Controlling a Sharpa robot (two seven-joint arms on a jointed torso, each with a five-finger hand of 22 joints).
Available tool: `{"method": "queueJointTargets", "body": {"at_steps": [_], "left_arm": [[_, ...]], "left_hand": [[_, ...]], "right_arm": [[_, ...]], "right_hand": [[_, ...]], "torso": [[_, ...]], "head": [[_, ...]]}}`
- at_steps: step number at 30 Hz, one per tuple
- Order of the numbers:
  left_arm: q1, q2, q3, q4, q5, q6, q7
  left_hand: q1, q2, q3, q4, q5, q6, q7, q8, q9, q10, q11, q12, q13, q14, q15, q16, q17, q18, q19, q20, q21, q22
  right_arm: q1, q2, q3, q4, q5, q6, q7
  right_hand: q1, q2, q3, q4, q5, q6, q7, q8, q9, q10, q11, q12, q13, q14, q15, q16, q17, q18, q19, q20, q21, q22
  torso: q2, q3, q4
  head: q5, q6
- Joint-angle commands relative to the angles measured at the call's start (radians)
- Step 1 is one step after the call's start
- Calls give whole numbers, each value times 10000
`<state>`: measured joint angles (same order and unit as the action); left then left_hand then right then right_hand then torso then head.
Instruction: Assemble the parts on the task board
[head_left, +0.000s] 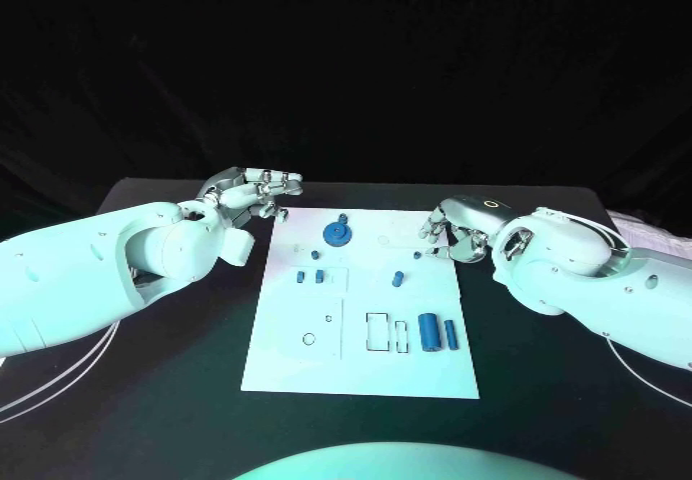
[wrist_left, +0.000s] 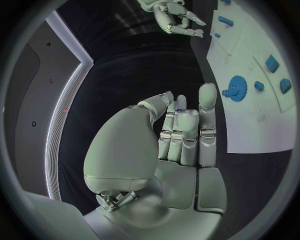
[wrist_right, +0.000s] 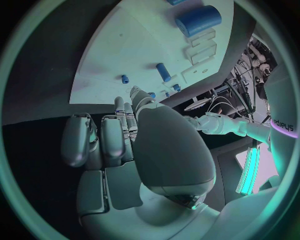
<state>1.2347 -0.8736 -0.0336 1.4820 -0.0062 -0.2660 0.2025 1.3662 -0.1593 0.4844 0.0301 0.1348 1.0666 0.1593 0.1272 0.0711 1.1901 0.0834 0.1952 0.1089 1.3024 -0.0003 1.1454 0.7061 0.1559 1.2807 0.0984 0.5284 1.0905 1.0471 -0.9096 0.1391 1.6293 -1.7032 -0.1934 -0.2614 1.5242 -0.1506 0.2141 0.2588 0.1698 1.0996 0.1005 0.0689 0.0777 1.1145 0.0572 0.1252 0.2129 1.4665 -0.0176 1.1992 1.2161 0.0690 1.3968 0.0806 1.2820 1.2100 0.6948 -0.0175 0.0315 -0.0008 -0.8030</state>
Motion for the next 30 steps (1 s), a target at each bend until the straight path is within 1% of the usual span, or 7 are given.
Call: {"method": "queueJointTargets", "body": {"at_steps": [1,3,8,18,20,24,30], "left_arm": [[-7,-17,-3,115,1674,12,789],[-9,-16,-6,148,1707,22,835],[-11,-22,-9,257,1738,45,917],[-11,-54,-9,389,1740,83,921],[-11,-59,-9,392,1680,63,887],[-12,-66,-9,400,1601,76,835],[-12,-65,-9,400,1494,84,760]], "left_hand": [[-43,45,-103,-8,6,-127,40,-10,-19,-99,23,63,20,-124,27,-104,-165,209,-109,26,-234,-129],[-31,58,-133,-18,8,-146,50,-12,-21,-125,31,85,26,-158,34,-134,-223,219,-134,33,-325,-179],[-12,75,-166,-32,11,-165,60,-13,-23,-152,39,113,35,-194,42,-168,-287,231,-160,40,-422,-234],[40,111,-235,-75,16,-201,81,-9,-24,-214,54,184,56,-291,55,-259,-464,252,-210,53,-607,-342],[80,129,-259,-107,22,-244,98,-19,-30,-260,67,216,64,-318,62,-276,-498,253,-213,59,-637,-368],[75,132,-294,-110,19,-283,117,-28,-33,-302,84,238,68,-353,74,-312,-572,251,-215,66,-661,-388],[187,181,-304,-192,31,-324,128,-19,-30,-375,94,301,84,-411,80,-356,-668,254,-219,73,-707,-426]], "right_arm": [[-2,178,-10,-121,-1445,971,-683],[-9,304,-24,-207,-1512,1133,-689],[-36,550,-56,-411,-1574,1308,-656],[-64,880,-86,-768,-1419,1202,-399],[-70,932,-91,-809,-1372,1179,-340],[-91,1026,-101,-870,-1265,1169,-231],[-117,1126,-121,-918,-1114,1264,-79]], "right_hand": [[1,-84,117,19,-69,59,-65,-43,-20,-3,-139,-129,-209,427,-147,-127,-144,151,58,-97,-18,10],[-4,-89,175,18,-80,62,-90,-47,-25,14,-164,-192,-329,430,-172,-184,-217,151,60,-133,-32,-4],[42,-45,322,-15,-86,71,-114,-49,-31,59,-187,-285,-526,441,-197,-236,-299,151,65,-173,-52,-20],[131,119,743,-117,-240,192,-79,-30,-19,296,-167,-370,-856,456,-159,-283,-410,143,92,-172,-60,-16],[126,130,781,-124,-248,204,-75,-29,-17,317,-161,-378,-885,457,-160,-286,-419,143,95,-171,-60,-15],[102,188,951,-167,-267,276,-79,-19,-7,412,-166,-408,-1009,465,-174,-268,-433,142,108,-173,-57,-8],[92,274,1189,-291,-275,411,-88,2,19,587,-187,-425,-1157,488,-187,-192,-407,130,151,-186,-10,53]], "torso": [[21,-4,-2],[24,-2,4],[39,11,-15],[26,10,3],[21,15,-14],[25,15,-17],[25,11,-23]], "head": [[19,3],[16,-10],[27,-18],[33,-81],[59,-96],[102,-111],[115,-142]]}}
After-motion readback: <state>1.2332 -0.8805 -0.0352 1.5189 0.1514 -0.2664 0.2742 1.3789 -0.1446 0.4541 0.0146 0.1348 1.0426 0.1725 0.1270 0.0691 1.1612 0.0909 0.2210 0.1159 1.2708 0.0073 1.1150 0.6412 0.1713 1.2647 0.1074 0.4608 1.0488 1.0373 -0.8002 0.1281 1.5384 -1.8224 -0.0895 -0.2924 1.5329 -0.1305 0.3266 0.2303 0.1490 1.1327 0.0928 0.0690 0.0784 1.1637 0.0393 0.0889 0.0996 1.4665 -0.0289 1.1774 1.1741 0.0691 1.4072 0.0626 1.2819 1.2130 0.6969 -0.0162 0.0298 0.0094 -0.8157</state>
